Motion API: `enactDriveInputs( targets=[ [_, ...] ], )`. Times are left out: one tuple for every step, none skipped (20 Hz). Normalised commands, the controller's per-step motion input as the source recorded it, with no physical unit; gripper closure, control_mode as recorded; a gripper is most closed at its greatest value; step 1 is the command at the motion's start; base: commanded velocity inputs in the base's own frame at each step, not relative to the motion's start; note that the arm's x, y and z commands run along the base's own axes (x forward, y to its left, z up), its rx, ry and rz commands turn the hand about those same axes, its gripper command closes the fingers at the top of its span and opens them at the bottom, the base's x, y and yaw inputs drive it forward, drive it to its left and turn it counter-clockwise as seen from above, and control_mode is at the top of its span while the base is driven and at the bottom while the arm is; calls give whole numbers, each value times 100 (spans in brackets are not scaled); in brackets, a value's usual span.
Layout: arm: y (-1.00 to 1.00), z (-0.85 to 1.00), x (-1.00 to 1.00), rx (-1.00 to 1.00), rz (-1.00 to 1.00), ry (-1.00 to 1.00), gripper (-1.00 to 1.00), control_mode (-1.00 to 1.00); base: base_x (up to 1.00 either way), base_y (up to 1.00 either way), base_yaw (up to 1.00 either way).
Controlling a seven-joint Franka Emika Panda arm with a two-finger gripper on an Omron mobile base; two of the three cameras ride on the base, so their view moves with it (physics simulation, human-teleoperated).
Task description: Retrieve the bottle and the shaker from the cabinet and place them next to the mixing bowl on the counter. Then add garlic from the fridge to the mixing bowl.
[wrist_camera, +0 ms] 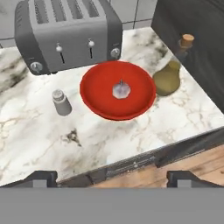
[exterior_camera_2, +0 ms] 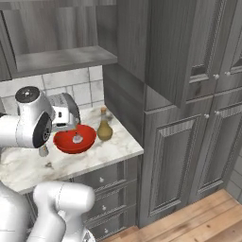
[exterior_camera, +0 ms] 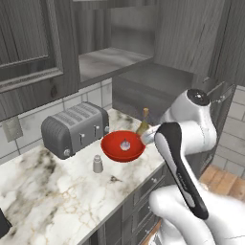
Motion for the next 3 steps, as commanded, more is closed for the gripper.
enactDriveInputs(
  targets=[
    [0,78,-78,0,0,-16,-100,-100,0,0,0],
    [0,79,-78,0,0,-17,-100,-100,0,0,0],
    [0,77,-76,0,0,-17,-100,-100,0,0,0]
  ],
)
